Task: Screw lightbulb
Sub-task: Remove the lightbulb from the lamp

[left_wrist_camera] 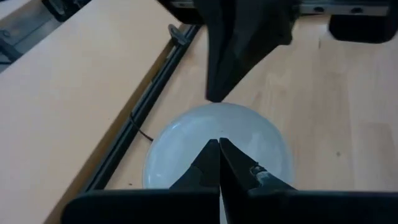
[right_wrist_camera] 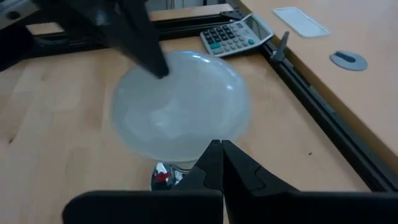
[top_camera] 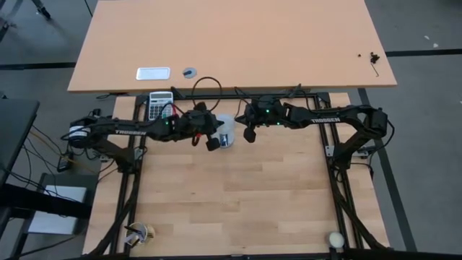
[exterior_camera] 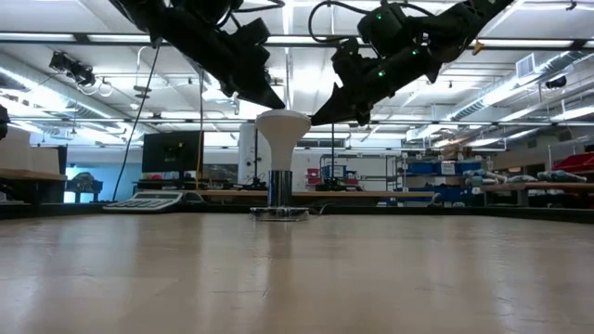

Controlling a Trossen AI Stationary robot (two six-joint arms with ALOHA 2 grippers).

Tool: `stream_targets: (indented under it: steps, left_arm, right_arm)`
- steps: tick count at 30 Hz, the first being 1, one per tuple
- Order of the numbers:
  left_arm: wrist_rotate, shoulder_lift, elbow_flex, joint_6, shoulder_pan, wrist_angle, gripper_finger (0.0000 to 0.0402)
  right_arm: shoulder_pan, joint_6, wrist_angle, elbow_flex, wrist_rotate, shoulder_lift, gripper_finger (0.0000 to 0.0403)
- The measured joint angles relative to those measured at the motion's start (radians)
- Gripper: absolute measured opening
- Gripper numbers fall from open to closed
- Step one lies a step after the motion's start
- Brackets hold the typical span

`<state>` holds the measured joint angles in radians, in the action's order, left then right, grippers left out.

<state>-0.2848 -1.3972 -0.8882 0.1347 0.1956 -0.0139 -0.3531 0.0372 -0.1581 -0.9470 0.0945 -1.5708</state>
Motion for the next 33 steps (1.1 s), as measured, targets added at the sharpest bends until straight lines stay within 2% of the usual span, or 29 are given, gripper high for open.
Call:
stream_targets:
  steps: [9,17,19,23,25,28,33]
  left_arm:
    - [-0.004,-0.001,0.002,-0.008,0.008,0.014,0.0000]
    - [-0.004,-0.003,0.002,-0.009,0.019,0.012,0.0000]
    - [-0.002,-0.003,0.002,-0.009,0.020,0.013,0.0000]
    - [-0.001,-0.003,0.002,-0.009,0.020,0.021,0.0000]
    - [-0.001,-0.003,0.003,-0.009,0.020,0.029,0.0000]
    - [0.000,-0.004,0.003,-0.009,0.020,0.028,0.0000]
    - [0.001,-0.005,0.003,-0.009,0.020,0.024,0.0000]
  right_arm:
    - [0.043,-0.007,0.002,0.000,0.028,0.002,0.0005]
    - [0.099,0.003,-0.004,-0.001,0.114,0.002,0.0005]
    - [0.104,0.008,0.000,-0.001,0.097,0.007,0.0005]
    - [0.093,0.012,-0.012,-0.003,-0.060,0.031,0.0006]
    - [0.067,0.012,-0.004,-0.002,-0.104,0.028,0.0006]
    - [0.035,0.005,-0.008,-0.002,-0.104,0.020,0.0006]
    - [0.009,-0.015,-0.013,-0.002,-0.032,0.018,0.0006]
